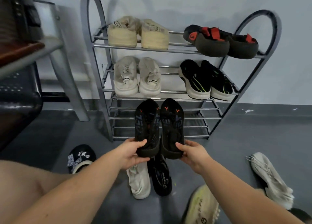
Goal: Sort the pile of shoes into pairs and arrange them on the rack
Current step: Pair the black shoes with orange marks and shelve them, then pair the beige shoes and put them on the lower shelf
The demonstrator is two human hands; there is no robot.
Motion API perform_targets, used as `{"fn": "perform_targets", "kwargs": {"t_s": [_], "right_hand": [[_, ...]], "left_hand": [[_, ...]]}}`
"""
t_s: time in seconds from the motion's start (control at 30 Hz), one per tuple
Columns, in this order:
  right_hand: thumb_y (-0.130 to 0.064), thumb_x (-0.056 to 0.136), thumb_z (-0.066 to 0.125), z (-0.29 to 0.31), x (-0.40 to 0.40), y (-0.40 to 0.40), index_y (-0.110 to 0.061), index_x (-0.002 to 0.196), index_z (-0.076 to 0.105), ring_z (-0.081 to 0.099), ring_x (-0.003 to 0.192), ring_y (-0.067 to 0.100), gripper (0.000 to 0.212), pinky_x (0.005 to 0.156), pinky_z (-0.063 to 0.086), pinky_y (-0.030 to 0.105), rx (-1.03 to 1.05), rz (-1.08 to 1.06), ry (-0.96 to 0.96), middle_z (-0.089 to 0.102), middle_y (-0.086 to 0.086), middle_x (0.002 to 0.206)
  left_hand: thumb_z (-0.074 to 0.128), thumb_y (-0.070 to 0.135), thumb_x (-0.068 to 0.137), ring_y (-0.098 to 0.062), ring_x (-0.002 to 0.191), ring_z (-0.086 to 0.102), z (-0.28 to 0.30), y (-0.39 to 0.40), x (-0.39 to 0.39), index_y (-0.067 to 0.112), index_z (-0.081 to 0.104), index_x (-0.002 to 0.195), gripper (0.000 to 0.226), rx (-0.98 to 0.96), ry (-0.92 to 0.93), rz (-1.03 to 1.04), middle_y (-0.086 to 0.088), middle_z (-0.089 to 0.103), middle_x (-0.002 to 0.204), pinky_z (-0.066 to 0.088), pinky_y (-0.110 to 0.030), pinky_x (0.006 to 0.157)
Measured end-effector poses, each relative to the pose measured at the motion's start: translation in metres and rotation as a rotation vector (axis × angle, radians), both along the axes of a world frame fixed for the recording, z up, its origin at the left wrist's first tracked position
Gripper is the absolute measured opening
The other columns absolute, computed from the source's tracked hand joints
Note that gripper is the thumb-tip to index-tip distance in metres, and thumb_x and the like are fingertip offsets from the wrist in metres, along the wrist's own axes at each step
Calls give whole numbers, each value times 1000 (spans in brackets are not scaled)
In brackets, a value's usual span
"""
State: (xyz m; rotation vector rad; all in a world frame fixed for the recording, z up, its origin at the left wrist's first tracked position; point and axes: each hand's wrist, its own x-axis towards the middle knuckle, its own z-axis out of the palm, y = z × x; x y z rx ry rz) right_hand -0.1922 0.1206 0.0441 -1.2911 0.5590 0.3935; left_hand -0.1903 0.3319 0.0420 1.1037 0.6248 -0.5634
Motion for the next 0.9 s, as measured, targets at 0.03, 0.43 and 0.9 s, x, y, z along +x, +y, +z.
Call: {"fn": "perform_targets", "kwargs": {"t_s": [0.03, 0.43, 0.9], "right_hand": [[0, 85, 63, -3, 6, 4, 2, 133, 46, 64, 98, 29, 51, 84, 53, 38, -11, 3, 3, 64, 18, 119], [3, 87, 58, -10, 117, 54, 6, 129, 49, 61, 106, 33, 42, 82, 51, 37, 1, 83, -9, 59, 23, 125], [-6, 86, 65, -49, 166, 90, -5, 132, 51, 66, 87, 12, 48, 67, 54, 14, -206, 117, -134, 64, 8, 120]], "left_hand": [[61, 11, 88, -30, 93, 62, -3, 5, 5, 12, 44, 129, 45, 1, 3, 7, -16, 54, 128, 56, -43, 61], [57, 17, 91, -22, 79, 65, -19, 59, 99, 19, 47, 114, 25, 53, -29, 102, -10, 60, 119, 57, -38, 56], [57, 28, 90, -26, 100, 62, -52, 72, 145, 27, 37, 137, 51, 133, -86, 158, -4, 54, 133, 55, -26, 55]]}}
